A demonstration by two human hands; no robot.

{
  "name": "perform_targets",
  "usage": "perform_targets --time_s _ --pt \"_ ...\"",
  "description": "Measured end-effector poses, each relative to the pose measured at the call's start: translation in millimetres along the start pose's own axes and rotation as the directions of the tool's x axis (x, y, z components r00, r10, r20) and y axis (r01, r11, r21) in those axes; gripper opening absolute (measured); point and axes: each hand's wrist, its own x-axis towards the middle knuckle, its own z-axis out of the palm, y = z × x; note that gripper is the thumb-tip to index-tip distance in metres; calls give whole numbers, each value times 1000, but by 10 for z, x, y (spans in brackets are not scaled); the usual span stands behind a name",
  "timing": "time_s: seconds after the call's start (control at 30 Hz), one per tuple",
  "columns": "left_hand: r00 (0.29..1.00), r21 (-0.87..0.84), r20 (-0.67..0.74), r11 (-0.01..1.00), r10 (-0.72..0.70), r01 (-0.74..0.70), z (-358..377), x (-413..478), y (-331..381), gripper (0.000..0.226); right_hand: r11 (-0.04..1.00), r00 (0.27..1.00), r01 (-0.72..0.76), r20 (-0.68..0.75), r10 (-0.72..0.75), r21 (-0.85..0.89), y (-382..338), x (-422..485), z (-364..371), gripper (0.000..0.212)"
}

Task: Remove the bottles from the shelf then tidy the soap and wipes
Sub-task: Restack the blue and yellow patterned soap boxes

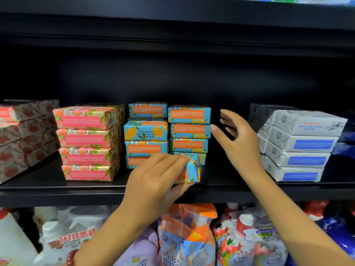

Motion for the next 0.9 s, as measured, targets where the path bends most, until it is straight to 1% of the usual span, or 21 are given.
perform_targets --time_s 0.07,0.17,0.23,0.3,0.33,0.4,0.47,0.63,0.77,0.9 --pt "999 -3 34 1000 8 -8 112 40 50 32 999 999 23 45 -22 -38 43 -225 -198 36" --pt "994 10 102 1000 27 -28 273 100 84 30 974 966 73 256 -16 -214 157 -501 -430 24" --pt "988 33 155 999 22 -27 357 113 78 31 955 927 92 375 21 -281 226 -612 -516 26" --pt "976 34 218 999 -21 14 404 119 79 40 941 903 113 428 37 -319 270 -683 -552 34" --pt "970 20 240 999 -45 41 422 117 77 43 932 899 124 436 41 -342 285 -708 -552 37" --pt "962 -39 260 995 -79 92 421 102 71 37 913 901 135 431 48 -384 298 -745 -542 41" --pt "958 -85 267 988 -104 131 362 74 47 36 903 908 145 417 41 -405 302 -767 -533 44" --pt "964 3 203 984 -173 176 218 28 -18 20 898 923 151 385 22 -414 296 -792 -521 43" --pt "962 46 200 982 -188 182 248 66 -1 22 892 929 151 370 20 -426 301 -812 -505 44" --pt "961 68 182 977 -210 200 276 77 7 17 888 933 155 359 12 -433 324 -836 -495 54"
